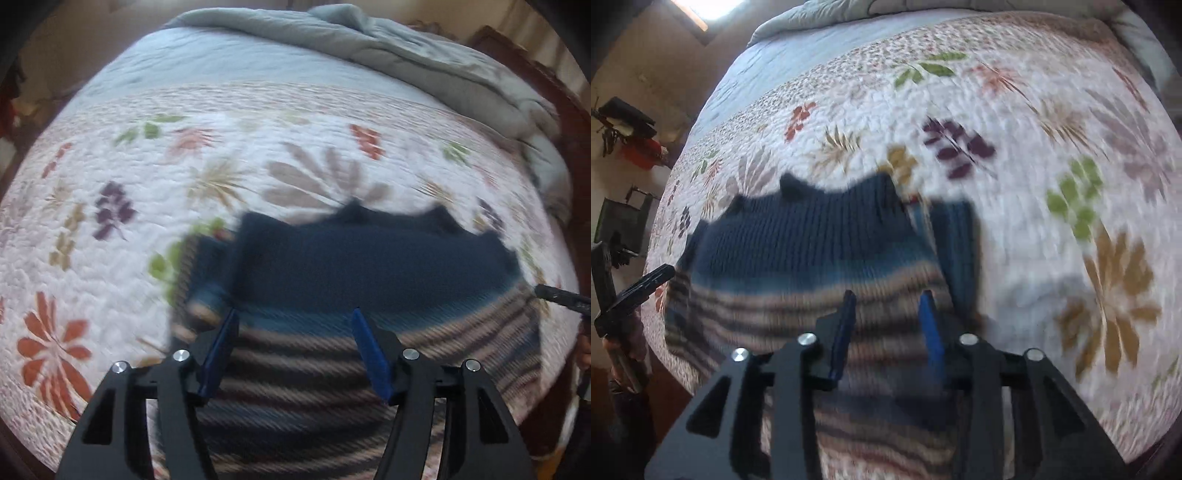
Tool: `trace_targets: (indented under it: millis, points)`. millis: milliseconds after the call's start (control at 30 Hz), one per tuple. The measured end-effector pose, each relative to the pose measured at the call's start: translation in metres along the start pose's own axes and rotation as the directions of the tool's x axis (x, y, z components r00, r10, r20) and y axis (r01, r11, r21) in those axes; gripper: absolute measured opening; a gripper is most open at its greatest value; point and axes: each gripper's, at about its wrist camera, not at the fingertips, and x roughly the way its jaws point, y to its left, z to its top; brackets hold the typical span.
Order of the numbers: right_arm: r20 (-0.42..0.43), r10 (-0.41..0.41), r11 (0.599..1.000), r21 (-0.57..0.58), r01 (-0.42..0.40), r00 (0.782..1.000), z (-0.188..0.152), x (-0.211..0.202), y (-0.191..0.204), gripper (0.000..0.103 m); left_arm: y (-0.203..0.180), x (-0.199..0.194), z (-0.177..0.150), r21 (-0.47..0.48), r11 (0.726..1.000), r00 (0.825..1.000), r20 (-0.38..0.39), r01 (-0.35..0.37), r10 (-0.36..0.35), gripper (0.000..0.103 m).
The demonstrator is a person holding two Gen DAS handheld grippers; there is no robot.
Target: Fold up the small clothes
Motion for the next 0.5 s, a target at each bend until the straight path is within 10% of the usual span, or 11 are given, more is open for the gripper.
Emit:
trace_targets:
  millis: [500]
  points:
    - [-0.15, 0.083, 0.996, 0.05, -0.076, 0.985, -0.066, 0.037, -0.034, 0.061, -0.078, 0.049, -0.039, 0.085, 0.996, 0.996, -0.087, 0.003, 0.004, 0.065]
